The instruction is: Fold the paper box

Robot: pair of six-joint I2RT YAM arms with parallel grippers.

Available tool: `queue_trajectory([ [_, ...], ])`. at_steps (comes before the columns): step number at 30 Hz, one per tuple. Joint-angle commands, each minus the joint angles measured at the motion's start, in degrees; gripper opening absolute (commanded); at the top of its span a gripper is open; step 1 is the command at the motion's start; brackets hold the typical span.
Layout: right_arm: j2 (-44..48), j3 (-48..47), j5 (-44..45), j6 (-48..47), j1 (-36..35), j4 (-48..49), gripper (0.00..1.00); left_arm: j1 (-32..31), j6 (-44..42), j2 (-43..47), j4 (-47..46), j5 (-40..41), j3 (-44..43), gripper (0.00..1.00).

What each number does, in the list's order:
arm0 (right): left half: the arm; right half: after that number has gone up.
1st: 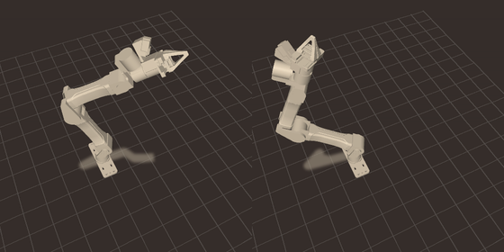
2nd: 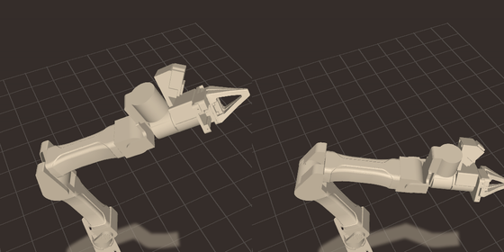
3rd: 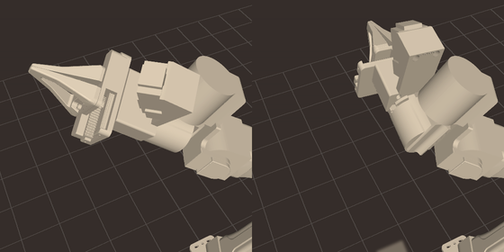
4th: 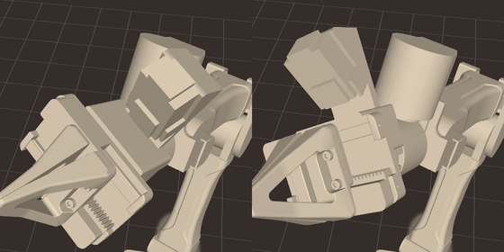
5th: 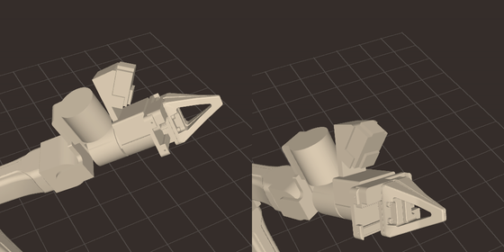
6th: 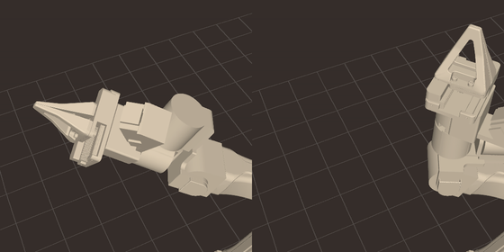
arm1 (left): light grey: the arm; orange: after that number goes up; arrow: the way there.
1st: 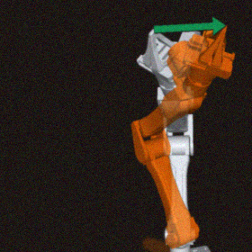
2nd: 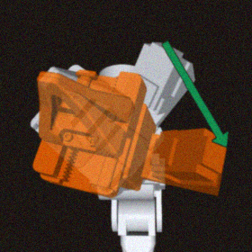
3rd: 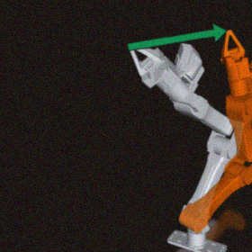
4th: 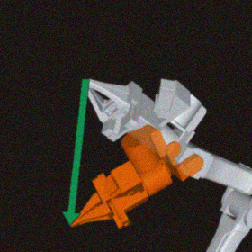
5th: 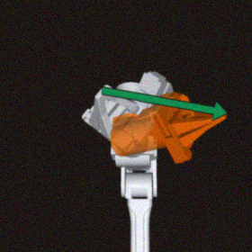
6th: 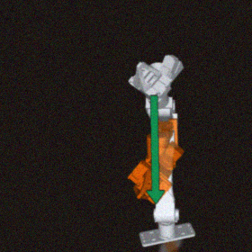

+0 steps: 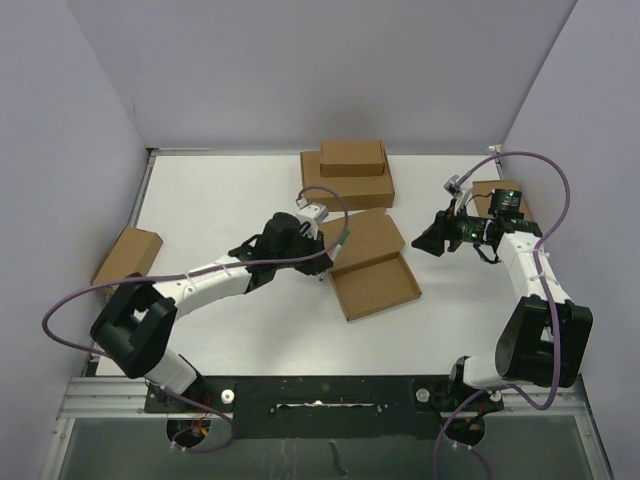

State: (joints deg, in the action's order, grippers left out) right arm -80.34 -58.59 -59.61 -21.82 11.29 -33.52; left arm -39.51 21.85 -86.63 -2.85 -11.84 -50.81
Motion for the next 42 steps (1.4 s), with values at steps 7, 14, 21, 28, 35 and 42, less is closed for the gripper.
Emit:
queue_trajectory([
  [7, 1.67, 0.14, -1.82, 0.64, 0.91, 1.14, 0.57, -9.28, 3.68, -17.49, -0.95, -0.83, -15.91, 0.00],
  [14, 1.76, 0.05, -1.91, 0.60, 1.17, 1.15, 0.57, -11.63, 3.12, -24.58, 3.96, 1.32, -22.38, 0.02],
  [21, 1.68, 0.05, -1.99, 0.58, 1.32, 1.11, 0.58, -12.81, 2.94, -25.96, 6.84, 3.63, -23.84, 0.20],
  [28, 1.76, 0.05, -2.07, 0.55, 1.48, 1.09, 0.60, -12.79, 2.92, -23.57, 7.91, 5.38, -23.69, 0.43],
  [35, 1.83, 0.14, -2.25, 0.55, 1.65, 1.09, 0.61, -12.88, 3.40, -16.46, 3.54, 6.49, -19.17, 0.45],
  [42, 1.76, 0.27, -2.65, 0.47, 1.71, 1.17, 0.61, -12.81, -0.32, -4.60, -2.12, 14.95, -9.70, 0.59],
])
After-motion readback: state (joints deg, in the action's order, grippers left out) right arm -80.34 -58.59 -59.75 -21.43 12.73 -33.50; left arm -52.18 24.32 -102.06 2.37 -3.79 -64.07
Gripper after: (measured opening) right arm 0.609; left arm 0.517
